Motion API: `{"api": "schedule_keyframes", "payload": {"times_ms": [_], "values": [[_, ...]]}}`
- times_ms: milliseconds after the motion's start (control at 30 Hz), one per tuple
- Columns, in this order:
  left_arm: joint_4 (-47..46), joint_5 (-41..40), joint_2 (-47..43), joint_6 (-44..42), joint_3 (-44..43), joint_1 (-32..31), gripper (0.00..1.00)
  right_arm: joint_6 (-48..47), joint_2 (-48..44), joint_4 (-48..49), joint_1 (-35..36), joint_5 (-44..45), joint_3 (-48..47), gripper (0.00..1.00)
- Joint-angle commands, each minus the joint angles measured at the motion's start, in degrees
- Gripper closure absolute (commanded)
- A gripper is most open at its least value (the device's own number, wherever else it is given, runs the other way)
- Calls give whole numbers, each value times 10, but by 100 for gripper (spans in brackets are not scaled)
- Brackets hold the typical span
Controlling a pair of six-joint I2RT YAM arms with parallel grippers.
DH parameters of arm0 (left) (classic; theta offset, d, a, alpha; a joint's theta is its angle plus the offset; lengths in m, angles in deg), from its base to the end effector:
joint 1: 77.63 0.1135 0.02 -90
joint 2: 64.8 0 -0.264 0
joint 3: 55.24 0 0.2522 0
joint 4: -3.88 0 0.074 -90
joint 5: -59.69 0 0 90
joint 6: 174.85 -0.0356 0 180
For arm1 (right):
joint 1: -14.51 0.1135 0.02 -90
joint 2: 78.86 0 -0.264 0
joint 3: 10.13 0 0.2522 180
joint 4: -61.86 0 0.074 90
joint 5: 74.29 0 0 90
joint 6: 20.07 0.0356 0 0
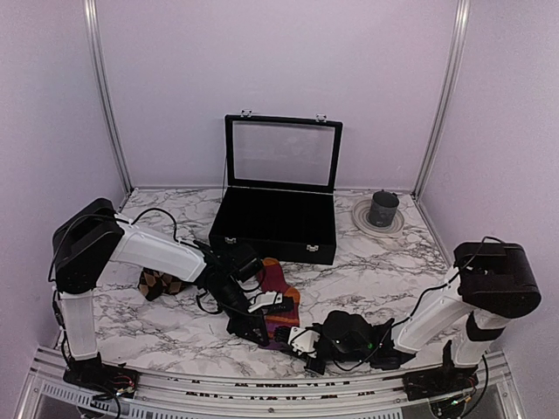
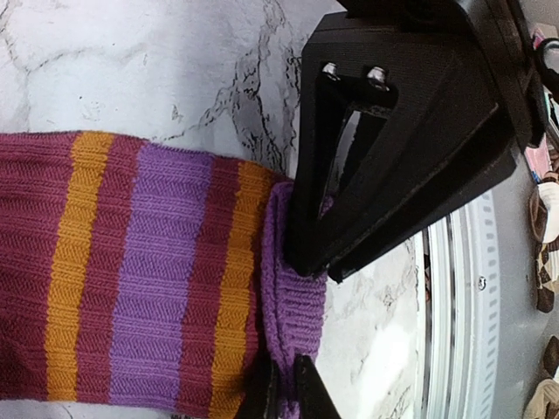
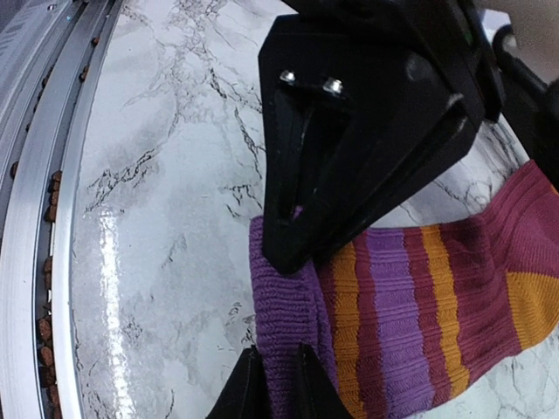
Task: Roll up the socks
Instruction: Roll the sock at the center of the board.
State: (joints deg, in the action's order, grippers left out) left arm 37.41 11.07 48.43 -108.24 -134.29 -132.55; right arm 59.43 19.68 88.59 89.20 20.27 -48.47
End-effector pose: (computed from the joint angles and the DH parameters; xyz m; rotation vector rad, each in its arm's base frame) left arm 0.1939 -0.3171 0.1212 1.8920 2.0001 -1.1449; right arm 0.0756 0.2653 0.0953 -1.4586 1.6562 0.5559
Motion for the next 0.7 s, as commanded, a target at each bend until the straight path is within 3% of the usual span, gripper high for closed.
{"api": "schedule_keyframes", "payload": {"times_ms": [0, 133, 300, 400, 433, 667], "values": [[63, -27, 15, -16, 1, 0, 87, 41, 6, -66, -6, -22, 26, 90], [57, -37, 2, -16, 1, 2, 69, 69, 3, -85, -12, -39, 14, 100], [14, -48, -65, -26, 33, 5, 37, 126, 2, -110, -17, -64, 4, 100], [-17, -58, -120, -48, 65, 5, 29, 170, -4, -139, -27, -90, -10, 100], [-27, -58, -138, -61, 78, 5, 20, 184, -8, -147, -32, -102, -15, 100], [-74, -81, -209, -116, 136, -21, 17, 276, -48, -182, -90, -217, -28, 100]]}}
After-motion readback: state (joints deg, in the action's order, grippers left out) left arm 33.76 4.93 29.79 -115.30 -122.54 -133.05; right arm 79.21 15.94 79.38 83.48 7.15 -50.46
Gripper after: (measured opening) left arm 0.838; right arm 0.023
